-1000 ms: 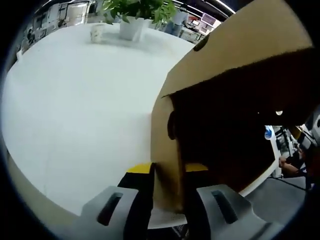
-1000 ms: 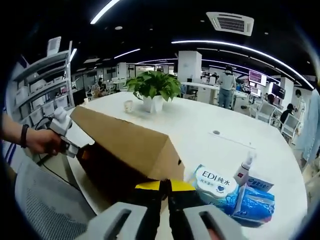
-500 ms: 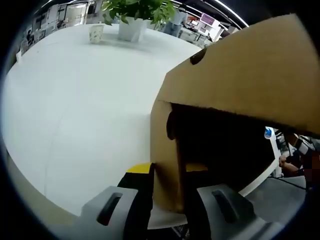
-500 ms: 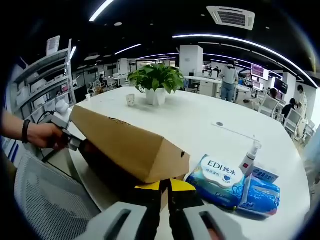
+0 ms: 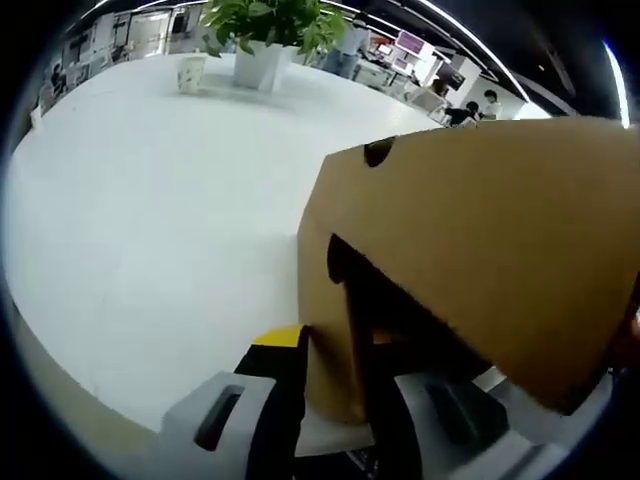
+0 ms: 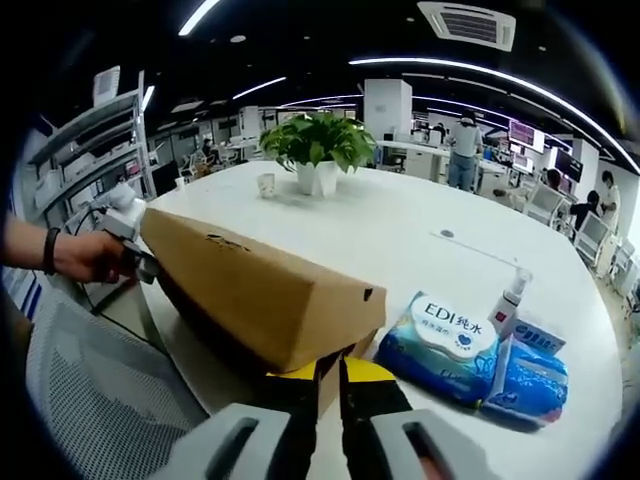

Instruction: Operate the shoe box by opening the lid, removing the specified soft item, and placing it in the target area until the item is outside and the box remains undamaged.

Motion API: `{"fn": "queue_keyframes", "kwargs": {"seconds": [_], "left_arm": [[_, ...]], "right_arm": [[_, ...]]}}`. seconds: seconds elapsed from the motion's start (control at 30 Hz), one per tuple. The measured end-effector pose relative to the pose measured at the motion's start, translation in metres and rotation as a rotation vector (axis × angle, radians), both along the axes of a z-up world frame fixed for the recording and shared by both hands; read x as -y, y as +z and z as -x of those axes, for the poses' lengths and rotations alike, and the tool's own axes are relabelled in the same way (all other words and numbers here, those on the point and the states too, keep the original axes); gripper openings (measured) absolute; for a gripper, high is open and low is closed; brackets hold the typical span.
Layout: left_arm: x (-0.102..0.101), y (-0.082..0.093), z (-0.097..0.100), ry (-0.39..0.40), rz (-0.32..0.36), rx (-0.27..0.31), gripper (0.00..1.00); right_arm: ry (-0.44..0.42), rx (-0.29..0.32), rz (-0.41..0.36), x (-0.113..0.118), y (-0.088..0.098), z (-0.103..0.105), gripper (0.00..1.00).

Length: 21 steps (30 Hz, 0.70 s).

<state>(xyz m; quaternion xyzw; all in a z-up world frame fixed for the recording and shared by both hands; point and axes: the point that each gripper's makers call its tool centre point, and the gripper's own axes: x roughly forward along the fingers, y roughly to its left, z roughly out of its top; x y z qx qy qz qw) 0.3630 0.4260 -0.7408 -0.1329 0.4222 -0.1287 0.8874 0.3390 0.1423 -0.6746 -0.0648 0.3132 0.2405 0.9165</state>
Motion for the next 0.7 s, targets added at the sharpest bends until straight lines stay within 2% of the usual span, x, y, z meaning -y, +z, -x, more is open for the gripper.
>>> {"fn": "queue_keyframes", "kwargs": {"seconds": [0.4,0.7], "left_arm": [[-0.006,0.015,0.001,-0.030,-0.011,0.050,0.19],[-0.010,0.014,0.010,-0.015,-0.012,0.053,0.20]], "right_arm": [[0.001,-0.031,-0.003,0.000,-0.011,0.006,0.02],[-0.002,-0.036,0.001,0.002,-0.014,0.008,0.03]]}}
